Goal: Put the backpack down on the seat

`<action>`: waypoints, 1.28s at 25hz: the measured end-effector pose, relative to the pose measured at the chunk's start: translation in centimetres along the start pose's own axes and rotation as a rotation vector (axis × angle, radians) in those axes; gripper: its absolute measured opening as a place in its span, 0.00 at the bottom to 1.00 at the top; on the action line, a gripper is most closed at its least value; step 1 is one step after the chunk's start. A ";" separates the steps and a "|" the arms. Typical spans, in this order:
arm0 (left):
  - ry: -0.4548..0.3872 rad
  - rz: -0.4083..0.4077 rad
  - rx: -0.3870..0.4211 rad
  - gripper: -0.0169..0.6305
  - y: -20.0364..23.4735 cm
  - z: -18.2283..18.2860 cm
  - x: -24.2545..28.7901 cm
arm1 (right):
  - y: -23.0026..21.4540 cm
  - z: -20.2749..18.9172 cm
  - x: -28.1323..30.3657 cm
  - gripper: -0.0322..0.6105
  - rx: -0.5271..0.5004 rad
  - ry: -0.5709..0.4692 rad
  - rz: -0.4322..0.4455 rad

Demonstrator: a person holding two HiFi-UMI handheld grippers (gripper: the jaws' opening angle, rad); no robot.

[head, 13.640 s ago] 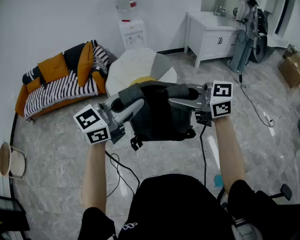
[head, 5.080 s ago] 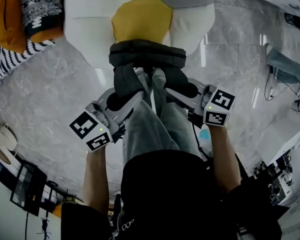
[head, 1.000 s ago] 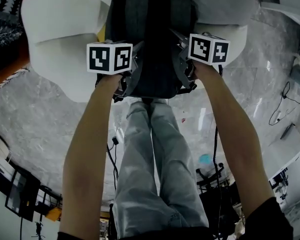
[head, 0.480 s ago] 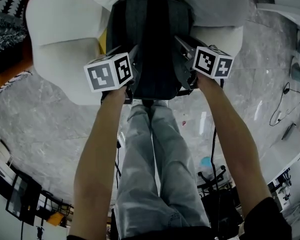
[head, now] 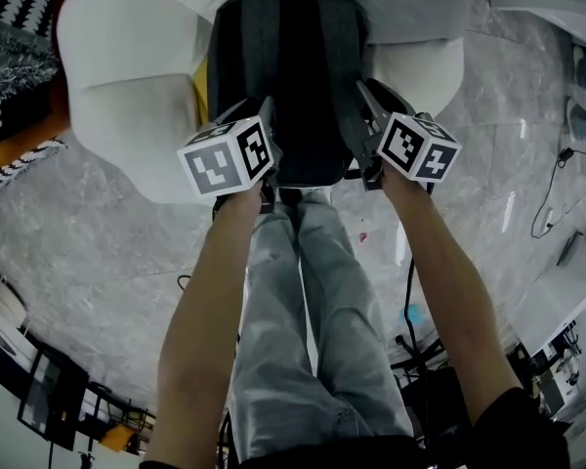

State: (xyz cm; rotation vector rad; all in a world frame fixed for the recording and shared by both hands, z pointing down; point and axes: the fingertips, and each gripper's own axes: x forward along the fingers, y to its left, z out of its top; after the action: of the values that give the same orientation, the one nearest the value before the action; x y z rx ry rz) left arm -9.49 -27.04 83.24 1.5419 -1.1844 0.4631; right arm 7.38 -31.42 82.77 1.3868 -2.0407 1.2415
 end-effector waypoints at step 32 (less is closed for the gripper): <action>-0.162 -0.015 0.254 0.03 -12.2 1.7 -15.7 | 14.7 3.3 -13.1 0.06 -0.204 -0.029 0.103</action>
State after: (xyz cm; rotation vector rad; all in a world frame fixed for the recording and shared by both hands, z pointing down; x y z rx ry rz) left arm -6.24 -22.71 64.05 1.8337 -1.2746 0.5013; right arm 0.77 -25.14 64.98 1.2265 -2.2137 1.0240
